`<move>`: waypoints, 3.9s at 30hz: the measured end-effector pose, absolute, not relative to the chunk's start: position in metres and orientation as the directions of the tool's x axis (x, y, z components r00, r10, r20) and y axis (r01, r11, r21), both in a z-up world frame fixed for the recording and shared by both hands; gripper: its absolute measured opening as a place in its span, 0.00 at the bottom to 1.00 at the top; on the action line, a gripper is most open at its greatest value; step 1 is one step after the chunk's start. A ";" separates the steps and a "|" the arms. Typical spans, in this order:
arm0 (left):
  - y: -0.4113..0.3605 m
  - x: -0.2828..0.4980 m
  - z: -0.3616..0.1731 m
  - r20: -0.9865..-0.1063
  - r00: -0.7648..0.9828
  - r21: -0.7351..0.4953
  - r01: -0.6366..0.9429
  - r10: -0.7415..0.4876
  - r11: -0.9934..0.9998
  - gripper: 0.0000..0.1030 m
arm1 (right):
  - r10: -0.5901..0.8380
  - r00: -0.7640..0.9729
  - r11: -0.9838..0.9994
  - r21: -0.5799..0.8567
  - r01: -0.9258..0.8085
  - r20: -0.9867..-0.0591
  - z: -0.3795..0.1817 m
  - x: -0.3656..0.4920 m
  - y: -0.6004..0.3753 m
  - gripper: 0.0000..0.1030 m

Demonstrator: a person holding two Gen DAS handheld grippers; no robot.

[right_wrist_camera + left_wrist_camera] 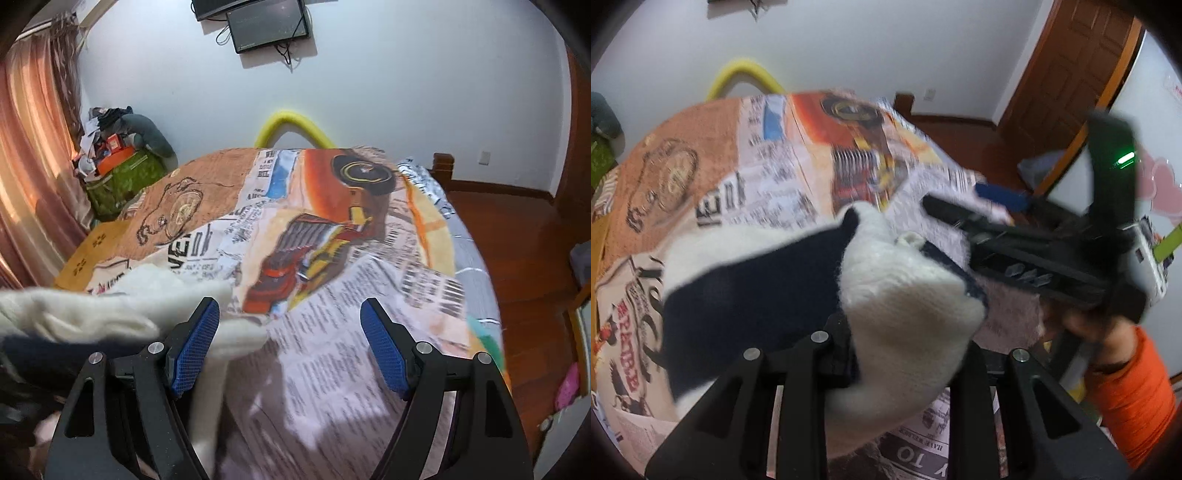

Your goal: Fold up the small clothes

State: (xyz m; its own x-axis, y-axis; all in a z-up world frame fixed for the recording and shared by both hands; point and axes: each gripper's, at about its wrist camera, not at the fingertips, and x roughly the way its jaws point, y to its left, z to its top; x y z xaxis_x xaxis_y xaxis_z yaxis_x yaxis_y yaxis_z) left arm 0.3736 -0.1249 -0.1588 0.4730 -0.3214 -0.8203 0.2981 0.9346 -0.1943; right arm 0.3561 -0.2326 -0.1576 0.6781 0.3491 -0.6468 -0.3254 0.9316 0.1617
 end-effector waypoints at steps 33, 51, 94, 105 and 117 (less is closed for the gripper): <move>0.014 0.353 -0.133 -0.772 0.632 -0.049 0.046 -0.067 0.998 0.86 | 0.537 0.580 0.820 0.220 -0.528 -0.612 -0.138 0.317 -0.145 0.74; 0.010 0.326 -0.212 -0.841 0.536 -0.022 0.116 -0.081 0.993 0.97 | 0.516 0.442 0.840 0.333 -0.429 -0.734 -0.222 0.293 -0.177 0.74; 0.046 0.400 -0.261 -0.778 0.315 -0.579 -0.024 -0.543 0.815 0.86 | 0.625 0.234 0.760 0.511 -0.402 -0.745 -0.240 0.364 -0.154 0.83; 0.040 0.369 -0.211 -0.784 0.433 -0.467 0.061 -0.444 0.882 0.54 | 0.624 0.264 0.754 0.478 -0.450 -0.736 -0.207 0.345 -0.147 0.40; 0.122 0.331 -0.129 -0.717 0.610 -0.391 0.051 -0.339 0.919 0.53 | 0.673 0.318 0.696 0.426 -0.577 -0.668 -0.150 0.341 -0.064 0.39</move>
State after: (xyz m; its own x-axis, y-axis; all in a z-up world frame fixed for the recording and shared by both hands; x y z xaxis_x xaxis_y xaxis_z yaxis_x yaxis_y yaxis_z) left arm 0.3314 0.1222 -0.1294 0.6095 -0.3386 -0.7168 0.0512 0.9191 -0.3907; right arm 0.3408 -0.0637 -0.1496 0.3178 0.6725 -0.6684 -0.5772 0.6965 0.4264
